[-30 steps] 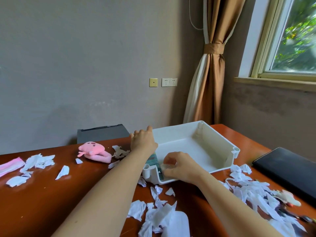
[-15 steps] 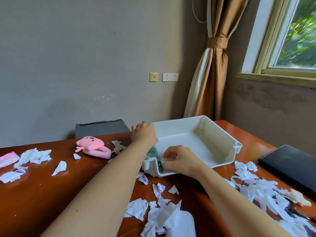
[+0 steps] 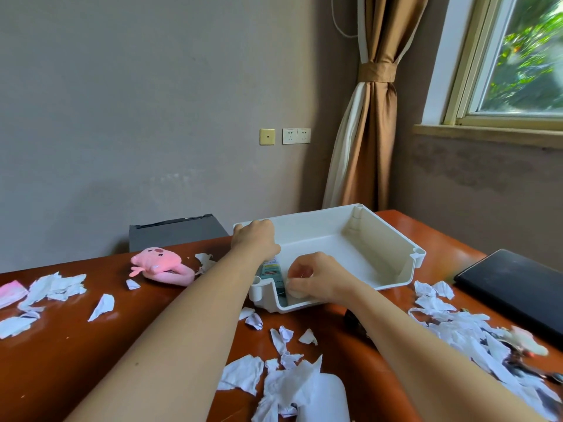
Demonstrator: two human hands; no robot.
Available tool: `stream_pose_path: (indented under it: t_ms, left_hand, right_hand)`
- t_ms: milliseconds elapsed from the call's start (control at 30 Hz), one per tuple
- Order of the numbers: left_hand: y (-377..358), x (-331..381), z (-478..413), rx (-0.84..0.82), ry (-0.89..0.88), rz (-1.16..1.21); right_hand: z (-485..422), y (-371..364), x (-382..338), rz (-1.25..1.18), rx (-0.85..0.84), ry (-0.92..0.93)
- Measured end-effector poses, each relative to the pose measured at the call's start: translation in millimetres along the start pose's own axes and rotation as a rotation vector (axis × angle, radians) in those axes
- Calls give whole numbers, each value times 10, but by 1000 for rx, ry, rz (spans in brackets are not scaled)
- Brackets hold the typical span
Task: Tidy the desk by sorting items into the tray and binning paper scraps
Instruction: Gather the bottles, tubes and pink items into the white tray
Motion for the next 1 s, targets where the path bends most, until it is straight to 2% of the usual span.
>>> stream_pose_path:
  t_ms: [233, 567, 800, 1000]
  left_hand:
    - [344, 155, 242, 38, -77, 133]
    - [815, 667, 1233, 2, -213, 280]
    - [662, 947, 1927, -131, -279, 377]
    - [365, 1101, 2137, -270, -266, 317]
  right_hand:
    - [187, 393, -165, 55, 111, 44]
    - [1082, 758, -335, 257, 68, 43]
    - [1612, 777, -33, 345, 59, -19]
    - [1787, 723, 303, 362, 62, -131]
Point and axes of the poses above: each hand's wrist, its own z-axis away from the middle knuckle, its own y-axis out of the back of the hand, x = y × z, the point moved 5 cm from there along -z, towards the middle knuckle, and after that the axes turned 13 degrees about -y, right-handed, at the moved point
